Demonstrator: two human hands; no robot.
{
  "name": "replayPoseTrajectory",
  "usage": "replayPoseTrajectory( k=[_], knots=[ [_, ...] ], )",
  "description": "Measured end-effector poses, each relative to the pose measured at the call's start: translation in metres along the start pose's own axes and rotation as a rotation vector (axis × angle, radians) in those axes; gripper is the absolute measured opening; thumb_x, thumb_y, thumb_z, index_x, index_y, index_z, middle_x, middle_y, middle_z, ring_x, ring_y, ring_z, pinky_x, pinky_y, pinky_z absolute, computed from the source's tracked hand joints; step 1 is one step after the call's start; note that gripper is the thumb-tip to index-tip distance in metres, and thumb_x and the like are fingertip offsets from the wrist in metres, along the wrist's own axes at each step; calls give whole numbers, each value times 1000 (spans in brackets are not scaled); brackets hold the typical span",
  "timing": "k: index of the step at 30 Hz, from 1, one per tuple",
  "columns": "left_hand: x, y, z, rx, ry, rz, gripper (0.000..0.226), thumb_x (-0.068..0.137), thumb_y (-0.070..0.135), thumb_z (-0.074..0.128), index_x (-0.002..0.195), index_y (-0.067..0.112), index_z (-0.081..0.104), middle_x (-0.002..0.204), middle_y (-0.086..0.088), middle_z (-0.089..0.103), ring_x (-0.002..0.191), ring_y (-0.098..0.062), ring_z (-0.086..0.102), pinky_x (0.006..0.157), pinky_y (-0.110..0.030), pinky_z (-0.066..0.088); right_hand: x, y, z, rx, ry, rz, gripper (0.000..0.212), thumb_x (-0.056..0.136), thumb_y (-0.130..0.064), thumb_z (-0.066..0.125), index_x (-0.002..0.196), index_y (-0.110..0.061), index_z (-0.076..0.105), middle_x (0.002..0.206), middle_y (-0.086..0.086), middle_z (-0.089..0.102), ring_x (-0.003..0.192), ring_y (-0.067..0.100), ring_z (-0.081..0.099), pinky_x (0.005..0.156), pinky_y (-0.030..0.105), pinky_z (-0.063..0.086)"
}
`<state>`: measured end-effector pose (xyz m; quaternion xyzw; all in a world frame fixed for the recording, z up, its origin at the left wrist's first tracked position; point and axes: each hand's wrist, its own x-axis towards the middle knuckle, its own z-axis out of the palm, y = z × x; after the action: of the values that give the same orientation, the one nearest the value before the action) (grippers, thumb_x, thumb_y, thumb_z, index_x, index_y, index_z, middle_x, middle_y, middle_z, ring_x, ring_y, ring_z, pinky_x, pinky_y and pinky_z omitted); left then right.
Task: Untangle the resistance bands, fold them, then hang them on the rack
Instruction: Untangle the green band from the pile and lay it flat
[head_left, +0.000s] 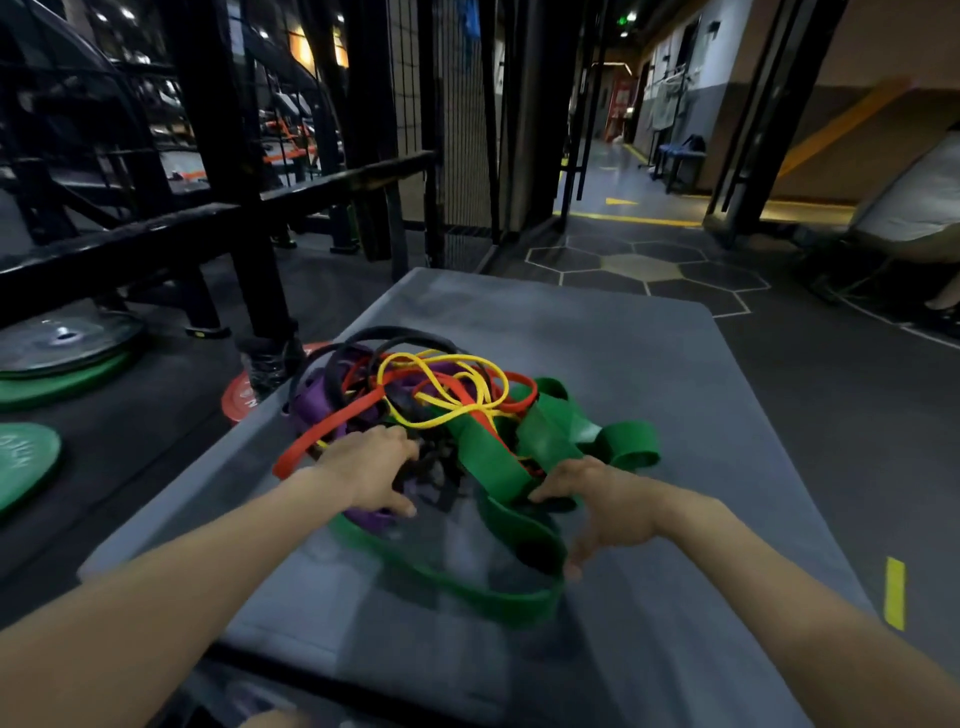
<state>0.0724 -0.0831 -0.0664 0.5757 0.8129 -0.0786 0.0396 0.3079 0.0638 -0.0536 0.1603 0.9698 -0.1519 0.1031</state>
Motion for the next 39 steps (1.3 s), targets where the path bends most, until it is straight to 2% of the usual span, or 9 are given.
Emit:
replayPoseTrajectory(
  k=[3, 8, 12, 15, 18, 21, 24, 32, 39],
  knots=[
    [-7, 1, 0, -3, 10, -14, 71, 71, 53, 71, 129, 21, 45, 125, 1, 44, 118, -22, 49, 82, -40, 49, 10, -6, -3, 7, 102, -3, 78, 62, -44, 82, 129, -19, 52, 125, 1, 49, 118, 18, 42, 100, 24, 35],
    [-13, 9, -1, 63, 3, -72, 71, 66, 49, 74, 123, 19, 42, 121, -2, 37, 106, -25, 57, 63, -34, 41, 16, -19, 7, 136, 196, 37, 75, 61, -46, 82, 120, -14, 49, 113, -1, 42, 106, 16, 43, 93, 24, 40],
    [-15, 7, 3, 133, -11, -146, 53, 73, 43, 69, 114, 15, 50, 120, -6, 52, 105, -27, 59, 72, -36, 46, 20, -28, 6, 414, 318, 118, 54, 71, -45, 75, 107, -15, 49, 109, 3, 49, 104, 20, 53, 92, 32, 47],
    [-15, 8, 7, 159, 50, -115, 31, 84, 37, 57, 109, 17, 57, 116, -6, 62, 107, -28, 60, 78, -34, 47, 31, -43, 10, 306, 308, 138, 77, 69, -48, 76, 126, -9, 42, 121, 7, 47, 115, 22, 47, 101, 32, 41],
    [-16, 7, 1, -37, 185, -123, 30, 91, 42, 49, 115, 24, 55, 119, -3, 62, 110, -28, 59, 81, -35, 46, 43, -65, 26, 203, 201, 219, 104, 65, -53, 77, 141, -7, 23, 129, 12, 46, 121, 29, 46, 103, 41, 40],
    [-13, 2, -16, -264, 341, -141, 34, 90, 44, 50, 120, 28, 53, 123, -2, 61, 113, -27, 57, 83, -37, 46, 44, -73, 31, 84, 205, 339, 81, 78, -34, 72, 135, -6, 22, 126, 16, 54, 114, 34, 55, 90, 43, 46],
    [-8, -10, -36, -462, 496, -192, 28, 89, 39, 55, 107, 18, 58, 111, -10, 65, 107, -32, 59, 82, -40, 48, 35, -62, 20, -20, 339, 384, 54, 84, -18, 63, 127, -8, 31, 119, 15, 58, 107, 35, 59, 81, 40, 48],
    [0, -39, -69, -657, 718, -416, 30, 89, 30, 55, 109, 8, 58, 109, -22, 64, 105, -40, 58, 86, -43, 47, -4, -8, -33, 117, 779, 404, 37, 78, -11, 67, 110, -9, 49, 109, 13, 59, 103, 35, 55, 76, 41, 47],
    [-3, -31, -51, -584, 528, -432, 31, 87, 25, 60, 112, 8, 54, 115, -18, 59, 106, -38, 57, 88, -44, 47, -41, 40, -47, 86, 1006, 523, 37, 84, -5, 60, 119, -13, 52, 110, 12, 58, 102, 33, 53, 67, 34, 42]
  ],
)
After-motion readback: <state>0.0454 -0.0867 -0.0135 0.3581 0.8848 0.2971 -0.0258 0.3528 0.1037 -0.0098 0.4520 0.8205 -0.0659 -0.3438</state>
